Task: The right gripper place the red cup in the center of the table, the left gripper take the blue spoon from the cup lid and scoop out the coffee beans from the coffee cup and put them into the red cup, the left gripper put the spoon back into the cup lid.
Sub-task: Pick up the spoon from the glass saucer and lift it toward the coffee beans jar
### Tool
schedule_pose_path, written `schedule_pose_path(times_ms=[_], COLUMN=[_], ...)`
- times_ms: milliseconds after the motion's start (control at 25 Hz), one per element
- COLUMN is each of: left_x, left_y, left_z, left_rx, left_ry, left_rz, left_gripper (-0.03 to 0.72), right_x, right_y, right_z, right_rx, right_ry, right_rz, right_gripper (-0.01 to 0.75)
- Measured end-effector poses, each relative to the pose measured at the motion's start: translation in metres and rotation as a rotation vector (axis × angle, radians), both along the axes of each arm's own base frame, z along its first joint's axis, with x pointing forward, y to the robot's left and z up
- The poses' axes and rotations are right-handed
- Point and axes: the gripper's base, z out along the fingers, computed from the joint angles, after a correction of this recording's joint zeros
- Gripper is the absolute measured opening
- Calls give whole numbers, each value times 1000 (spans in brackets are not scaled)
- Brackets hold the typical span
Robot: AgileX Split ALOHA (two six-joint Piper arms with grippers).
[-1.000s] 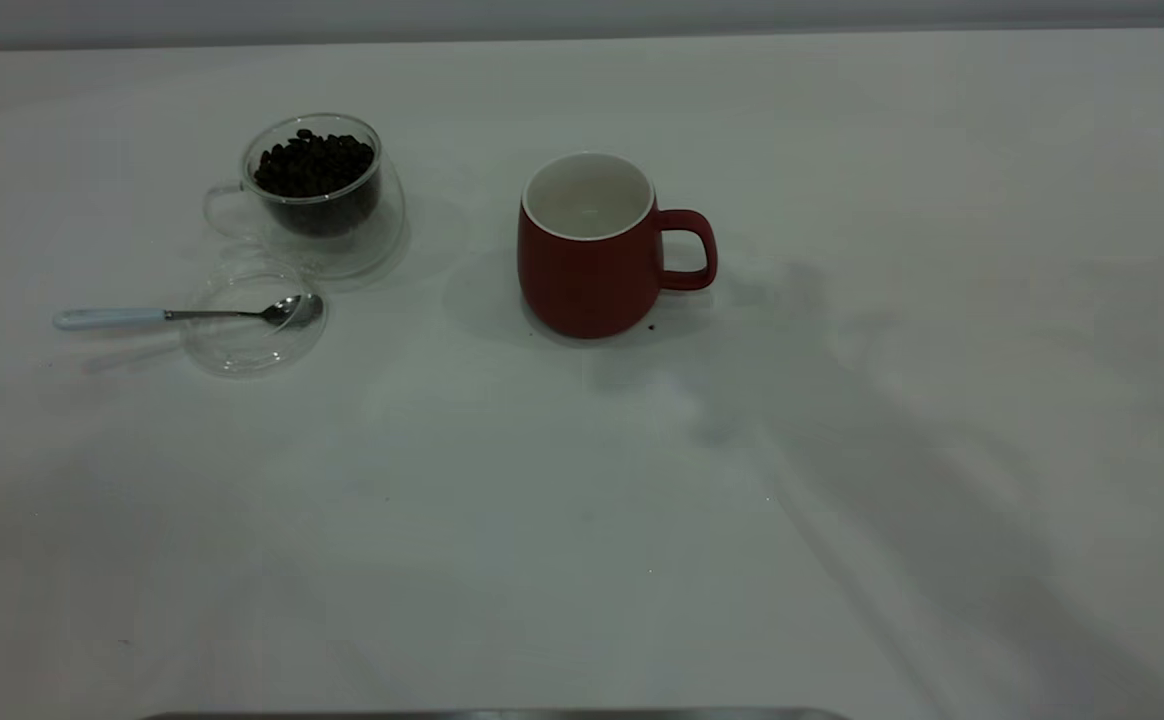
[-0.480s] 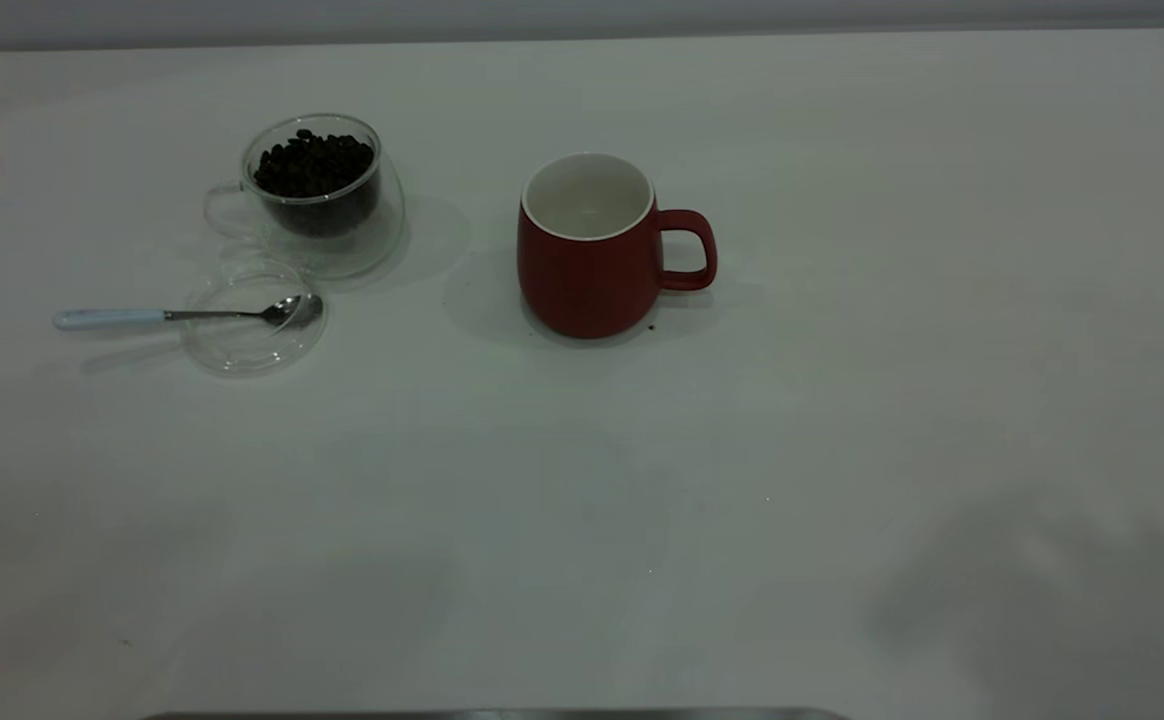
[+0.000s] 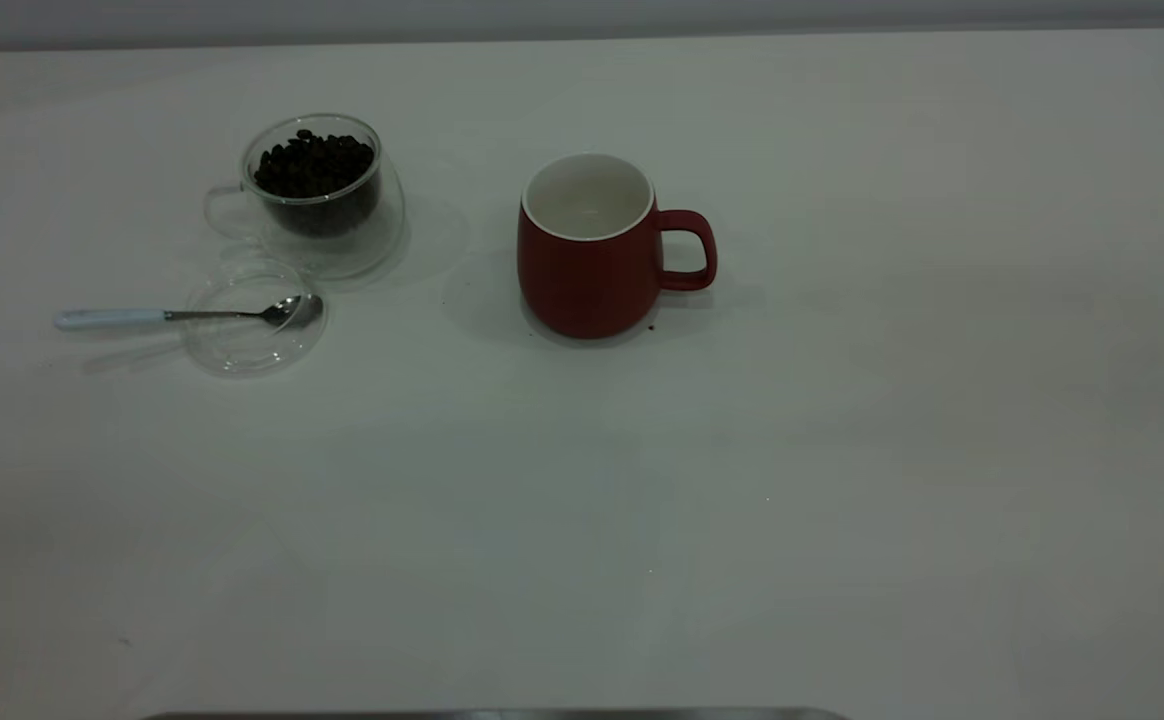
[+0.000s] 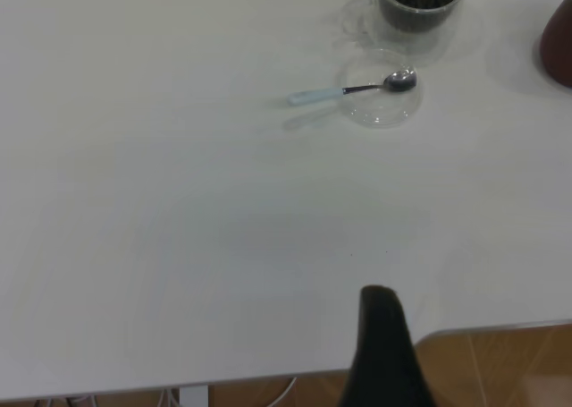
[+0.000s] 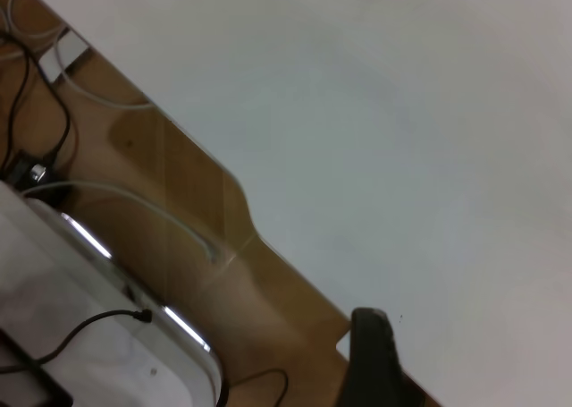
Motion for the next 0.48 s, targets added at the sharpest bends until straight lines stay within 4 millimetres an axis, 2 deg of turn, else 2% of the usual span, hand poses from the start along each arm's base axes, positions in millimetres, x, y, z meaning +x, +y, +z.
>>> schedule_pose_path(times_ms=[160,480], left_x=[0,0], left_y=[0,0], left_z=[0,0], left_rx=[0,0], left_ry=[0,0], left_rz=[0,0], left_gripper=[588,588], right_x=[-19,-26], right_y=[-13,-16], right_z=[-18,-42], right_rx=[28,73], right_ry=[-41,-76], right_rz=[-3,6], right_gripper=[587,587])
